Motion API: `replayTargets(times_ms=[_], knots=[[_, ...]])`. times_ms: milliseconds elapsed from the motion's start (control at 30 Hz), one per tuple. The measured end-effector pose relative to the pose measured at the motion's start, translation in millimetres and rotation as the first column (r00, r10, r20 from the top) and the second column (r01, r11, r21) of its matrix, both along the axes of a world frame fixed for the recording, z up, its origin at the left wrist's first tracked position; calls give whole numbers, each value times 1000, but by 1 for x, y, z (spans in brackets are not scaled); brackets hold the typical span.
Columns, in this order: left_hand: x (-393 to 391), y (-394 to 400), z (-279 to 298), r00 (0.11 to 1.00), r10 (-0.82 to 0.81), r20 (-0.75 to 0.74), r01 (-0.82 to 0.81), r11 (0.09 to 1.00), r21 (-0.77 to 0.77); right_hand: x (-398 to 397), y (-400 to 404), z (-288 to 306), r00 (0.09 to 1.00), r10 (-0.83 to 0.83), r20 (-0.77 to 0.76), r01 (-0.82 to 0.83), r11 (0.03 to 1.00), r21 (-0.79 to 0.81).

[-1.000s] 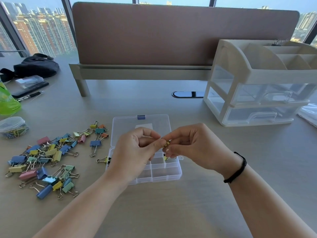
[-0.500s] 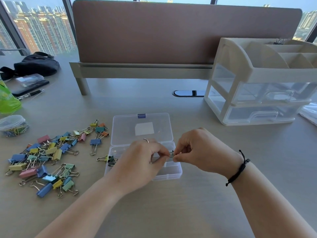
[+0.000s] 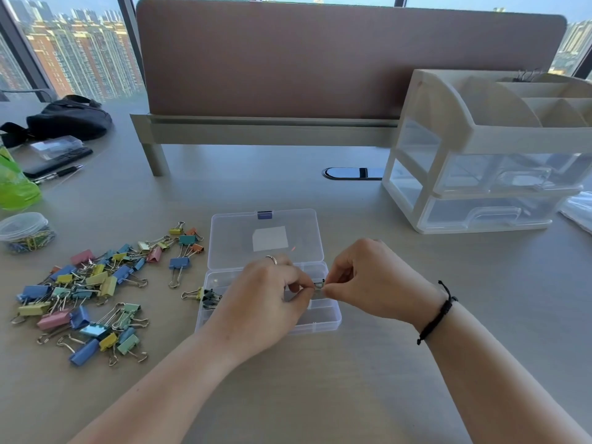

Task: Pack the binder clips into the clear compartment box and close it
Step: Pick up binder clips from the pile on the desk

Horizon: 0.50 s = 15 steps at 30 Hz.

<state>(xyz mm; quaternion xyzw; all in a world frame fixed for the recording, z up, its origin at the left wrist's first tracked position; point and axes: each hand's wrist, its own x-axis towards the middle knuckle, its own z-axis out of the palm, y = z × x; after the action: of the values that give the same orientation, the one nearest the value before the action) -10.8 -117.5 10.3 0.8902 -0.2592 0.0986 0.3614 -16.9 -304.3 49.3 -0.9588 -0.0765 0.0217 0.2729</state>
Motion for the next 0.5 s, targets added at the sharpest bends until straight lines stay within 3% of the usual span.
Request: replayTargets(times_ms=[333,500], knots=[[-2,1,2,1000,20,-17,-20,1000,8,5,7,-7,996,-89,-6,89,995,41],[-6,1,10,993,48,-103,-63,988,-140,6,-1,-5,996,-66,-67,73,990,123]])
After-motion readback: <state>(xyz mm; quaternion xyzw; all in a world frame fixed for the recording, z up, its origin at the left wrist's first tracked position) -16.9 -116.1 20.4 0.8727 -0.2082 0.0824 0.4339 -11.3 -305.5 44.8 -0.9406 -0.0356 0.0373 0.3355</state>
